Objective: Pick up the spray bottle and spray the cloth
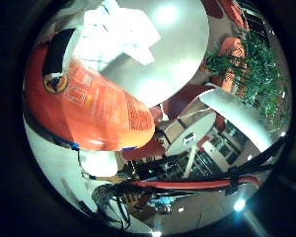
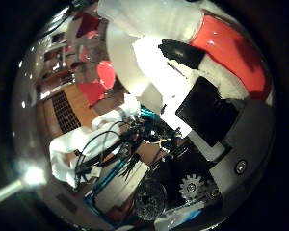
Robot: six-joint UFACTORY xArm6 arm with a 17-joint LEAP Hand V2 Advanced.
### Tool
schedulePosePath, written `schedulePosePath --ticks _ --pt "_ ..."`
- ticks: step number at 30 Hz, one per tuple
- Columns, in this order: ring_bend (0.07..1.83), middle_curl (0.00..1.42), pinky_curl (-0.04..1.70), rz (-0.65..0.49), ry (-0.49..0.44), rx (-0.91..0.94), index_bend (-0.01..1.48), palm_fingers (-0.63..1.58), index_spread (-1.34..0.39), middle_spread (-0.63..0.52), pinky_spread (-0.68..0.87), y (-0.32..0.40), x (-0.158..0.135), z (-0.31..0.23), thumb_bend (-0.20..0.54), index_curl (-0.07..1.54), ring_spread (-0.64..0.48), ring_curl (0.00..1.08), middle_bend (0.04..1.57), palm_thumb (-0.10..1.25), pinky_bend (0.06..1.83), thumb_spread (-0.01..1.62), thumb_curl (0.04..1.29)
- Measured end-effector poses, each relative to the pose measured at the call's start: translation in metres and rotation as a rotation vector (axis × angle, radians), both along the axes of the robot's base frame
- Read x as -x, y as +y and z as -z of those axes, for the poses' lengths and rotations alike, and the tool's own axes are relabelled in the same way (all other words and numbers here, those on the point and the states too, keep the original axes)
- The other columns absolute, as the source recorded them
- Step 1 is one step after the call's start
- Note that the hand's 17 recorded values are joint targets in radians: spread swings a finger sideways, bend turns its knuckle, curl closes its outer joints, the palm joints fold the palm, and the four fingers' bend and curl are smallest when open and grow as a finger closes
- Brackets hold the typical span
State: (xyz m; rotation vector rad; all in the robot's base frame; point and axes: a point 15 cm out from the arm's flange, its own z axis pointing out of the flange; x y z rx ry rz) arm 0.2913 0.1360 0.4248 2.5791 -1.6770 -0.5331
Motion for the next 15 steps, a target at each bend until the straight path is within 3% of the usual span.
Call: schedulePosePath --ticks 9,15 --pt "1.47 0.6 1.29 -0.038 -0.139 -0.405 1.16 1.19 -0.19 -0.09 -0.22 0.11 -0.006 -0.066 -0.012 0.68 -0.17 0.6 1.37 1.04 1.03 1.05 0.73" --pt "1.47 0.6 1.29 -0.074 -0.15 -0.559 1.16 1.19 -0.19 -0.09 -0.22 0.165 -0.004 -0.057 -0.012 0.69 -0.16 0.6 1.37 1.04 1.03 1.03 0.74"
